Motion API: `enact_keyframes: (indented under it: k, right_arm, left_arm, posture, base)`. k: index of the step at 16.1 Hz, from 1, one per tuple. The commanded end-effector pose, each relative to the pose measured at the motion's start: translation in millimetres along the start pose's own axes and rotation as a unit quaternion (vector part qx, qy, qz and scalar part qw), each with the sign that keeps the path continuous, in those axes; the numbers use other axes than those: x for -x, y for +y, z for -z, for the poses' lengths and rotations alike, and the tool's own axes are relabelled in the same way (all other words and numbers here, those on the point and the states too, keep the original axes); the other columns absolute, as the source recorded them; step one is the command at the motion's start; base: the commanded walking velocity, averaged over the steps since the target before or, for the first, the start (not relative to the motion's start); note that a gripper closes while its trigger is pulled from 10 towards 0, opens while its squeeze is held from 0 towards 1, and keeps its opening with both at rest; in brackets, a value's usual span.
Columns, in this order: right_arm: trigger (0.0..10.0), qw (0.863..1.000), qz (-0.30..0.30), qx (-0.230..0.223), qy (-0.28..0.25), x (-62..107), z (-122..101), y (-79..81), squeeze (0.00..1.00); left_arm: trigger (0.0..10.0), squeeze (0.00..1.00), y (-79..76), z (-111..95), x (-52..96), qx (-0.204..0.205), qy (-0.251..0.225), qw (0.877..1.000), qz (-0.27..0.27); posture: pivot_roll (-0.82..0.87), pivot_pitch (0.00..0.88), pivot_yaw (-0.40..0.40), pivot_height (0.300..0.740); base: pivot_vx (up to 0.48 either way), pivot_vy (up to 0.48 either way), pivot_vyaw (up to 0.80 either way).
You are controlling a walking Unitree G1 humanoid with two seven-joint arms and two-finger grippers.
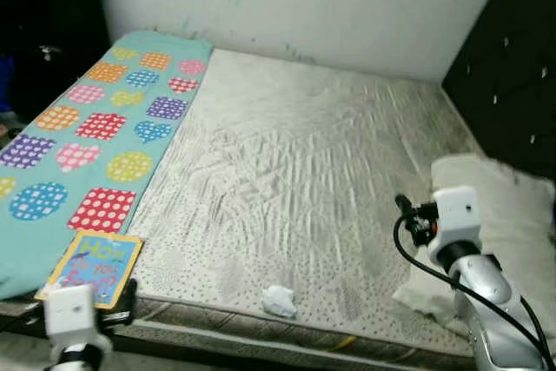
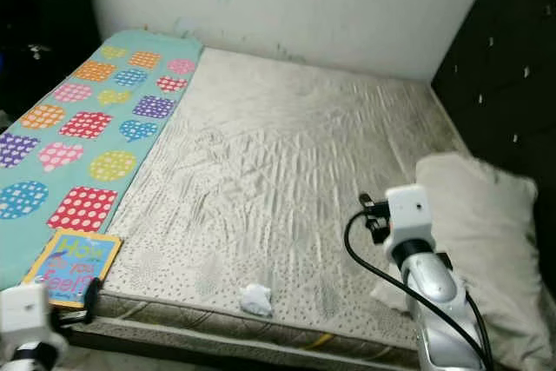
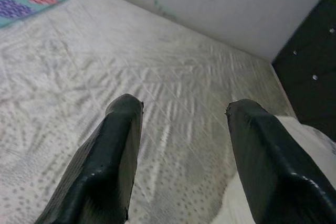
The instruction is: Clean up the room
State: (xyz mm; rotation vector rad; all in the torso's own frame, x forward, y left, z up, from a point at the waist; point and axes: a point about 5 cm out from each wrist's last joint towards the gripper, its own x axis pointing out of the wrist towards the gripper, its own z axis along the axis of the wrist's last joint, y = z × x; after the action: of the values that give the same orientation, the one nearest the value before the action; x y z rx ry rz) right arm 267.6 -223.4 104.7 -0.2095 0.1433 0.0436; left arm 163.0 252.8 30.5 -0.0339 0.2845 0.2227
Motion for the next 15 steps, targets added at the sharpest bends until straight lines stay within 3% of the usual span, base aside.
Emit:
enact_keyframes:
  k: [1,3,5,7,10,13,15]
  right_arm:
    - [10.0,1.0,0.013,-0.01,0.02,5.3,15,-9.3,0.0]
    - [10.0,0.999,-0.012,0.005,0.046,8.4,29,-6.6,0.0]
    - [10.0,0.996,-0.011,0.028,0.085,9.7,43,-9.3,0.0]
    - [10.0,0.993,0.005,0.036,0.113,14.3,54,-18.1,0.0]
    - [10.0,0.985,0.008,0.058,0.163,33.0,78,-34.7,0.0]
    - [10.0,0.98,0.019,0.068,0.185,43.1,87,-39.5,0.0]
    - [10.0,0.983,0.009,0.067,0.17,37.3,82,-29.8,0.0]
  left_arm:
    - [10.0,0.0,-6.3,-19,-5.5,0.013,-0.041,0.999,0.005]
    - [10.0,0.0,-16.6,-35,-12.4,0.016,-0.072,0.997,0.019]
    - [10.0,0.0,-16.9,-39,-18.8,0.011,-0.085,0.996,0.019]
    - [10.0,0.0,-13.9,-44,-22.8,0.015,-0.092,0.996,0.011]
    - [10.0,0.0,-21.8,-48,-28.1,0.016,-0.097,0.995,0.02]
    - [10.0,0.0,-28.0,-56,-37.3,0.009,-0.118,0.992,0.047]
    - [10.0,0.0,-26.7,-66,-46.5,0.009,-0.131,0.991,0.035]
  posture:
    - [-0.04,0.0,-0.106,0.74]
    - [-0.04,0.0,-0.095,0.74]
    - [-0.04,0.0,-0.094,0.74]
    - [-0.05,0.0,-0.098,0.74]
    - [-0.08,0.0,-0.125,0.74]
    - [-0.09,0.0,-0.174,0.74]
    - [-0.1,0.0,-0.156,0.74]
  base:
    - [0.0,0.0,0.0]
    - [0.0,0.0,0.0]
    - [0.0,0.0,0.0]
    - [0.0,0.0,0.0]
    - [0.0,0.0,0.0]
    - [0.0,0.0,0.0]
    - [0.0,0.0,0.0]
